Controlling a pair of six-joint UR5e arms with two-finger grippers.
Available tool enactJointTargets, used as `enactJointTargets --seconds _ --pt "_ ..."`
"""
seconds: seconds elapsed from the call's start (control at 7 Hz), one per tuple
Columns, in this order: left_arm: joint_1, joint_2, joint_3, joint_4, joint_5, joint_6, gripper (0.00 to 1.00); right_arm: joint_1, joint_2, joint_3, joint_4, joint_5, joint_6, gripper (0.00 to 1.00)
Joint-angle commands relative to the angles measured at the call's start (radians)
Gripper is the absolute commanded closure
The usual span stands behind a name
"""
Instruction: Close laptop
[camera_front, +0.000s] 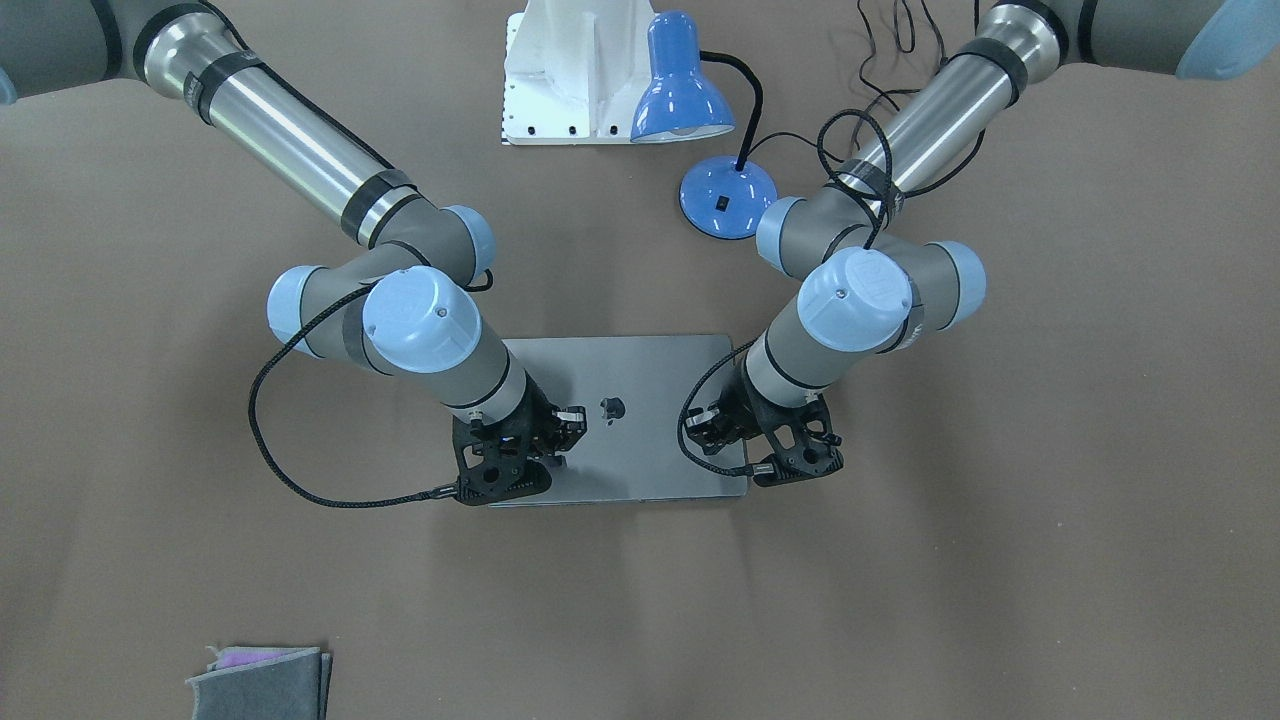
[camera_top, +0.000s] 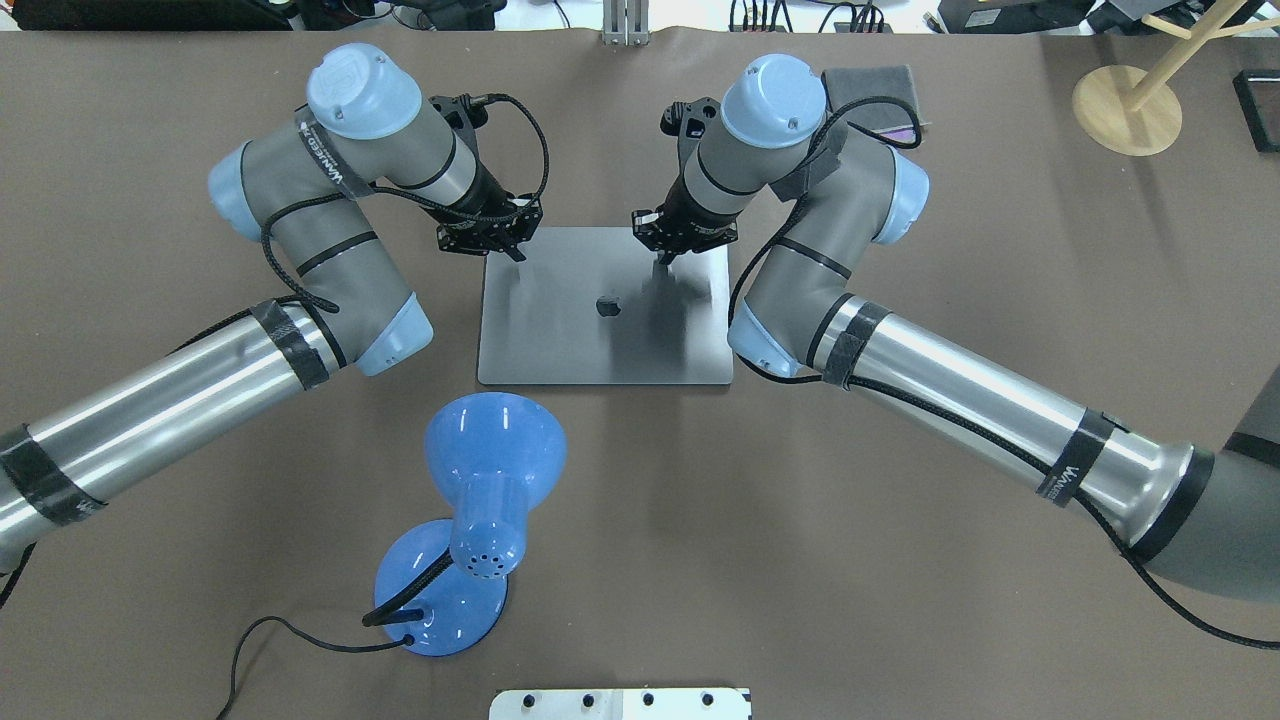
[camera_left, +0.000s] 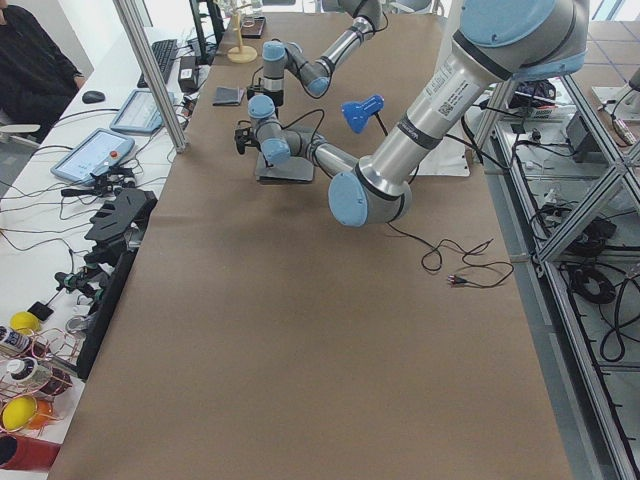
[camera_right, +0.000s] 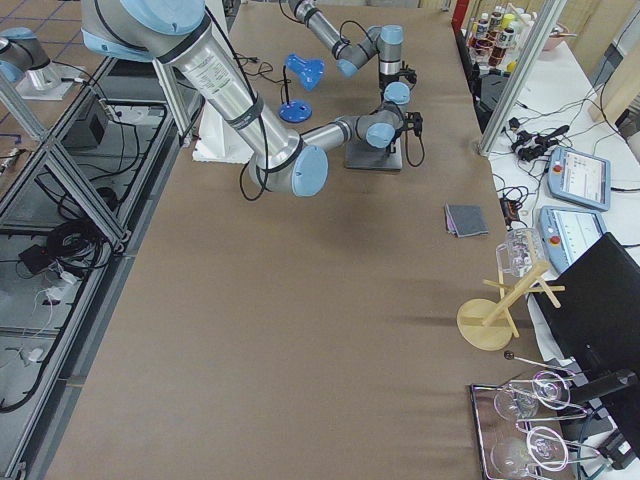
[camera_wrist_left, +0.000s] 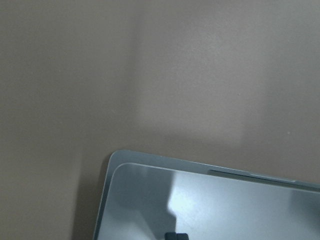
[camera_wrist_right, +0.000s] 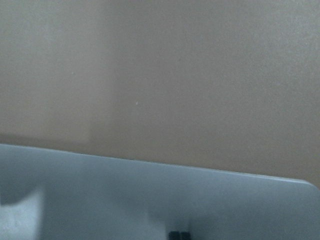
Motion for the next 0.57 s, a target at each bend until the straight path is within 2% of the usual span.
enactJointTargets --seconds 0.0,0.14,0.29,0.43 --pt "0.005 -0.003 -0.002 -0.007 0.009 -0.006 1.0 -0.009 0.005 -0.004 0.007 -0.016 0.015 1.0" --pt "0.002 -0.02 -0.005 -0.006 0.009 -0.011 1.0 0.038 0.034 -0.003 0.001 0.027 0.03 1.0" --pt "-0.001 -0.022 -0.018 -0.004 0.008 -0.012 1.0 0.086 0.048 0.003 -0.001 0.088 0.035 0.01" --pt "-0.016 -0.02 -0.033 -0.001 -0.001 -0.012 1.0 0.13 0.047 0.028 -0.021 0.149 0.035 0.0"
